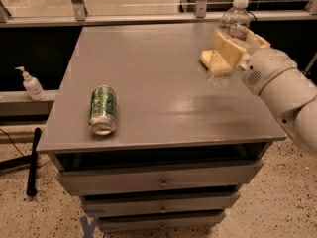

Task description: Place water bottle upright

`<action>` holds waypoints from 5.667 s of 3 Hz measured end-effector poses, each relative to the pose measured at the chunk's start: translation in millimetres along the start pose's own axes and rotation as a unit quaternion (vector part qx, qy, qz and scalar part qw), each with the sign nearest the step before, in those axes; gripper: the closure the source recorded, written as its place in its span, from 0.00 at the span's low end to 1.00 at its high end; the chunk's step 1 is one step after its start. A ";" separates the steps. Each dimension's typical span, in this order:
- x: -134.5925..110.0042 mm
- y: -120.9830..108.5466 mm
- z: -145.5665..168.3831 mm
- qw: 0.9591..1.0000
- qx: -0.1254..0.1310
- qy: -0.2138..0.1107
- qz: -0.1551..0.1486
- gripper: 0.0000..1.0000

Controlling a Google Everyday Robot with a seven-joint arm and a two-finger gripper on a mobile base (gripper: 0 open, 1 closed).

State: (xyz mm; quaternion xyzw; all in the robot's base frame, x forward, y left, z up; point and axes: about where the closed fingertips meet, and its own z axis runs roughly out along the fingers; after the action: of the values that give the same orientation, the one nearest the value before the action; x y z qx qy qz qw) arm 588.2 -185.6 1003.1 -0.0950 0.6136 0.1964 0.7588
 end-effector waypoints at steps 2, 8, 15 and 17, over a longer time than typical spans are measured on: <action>24.0 21.9 14.9 0.995 -0.096 0.021 0.011 1.00; 63.9 47.4 1.7 0.983 -0.182 0.035 -0.020 1.00; 69.5 52.2 -10.0 0.986 -0.166 0.022 -0.024 0.00; 51.4 24.9 -51.1 0.987 -0.147 0.063 -0.027 0.00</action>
Offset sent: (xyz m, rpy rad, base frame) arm 0.0087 0.0471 -0.0401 -0.0905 0.0730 0.3393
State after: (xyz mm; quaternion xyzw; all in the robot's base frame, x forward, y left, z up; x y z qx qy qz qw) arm 540.9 -173.4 944.0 -0.2343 0.6215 0.2578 0.7017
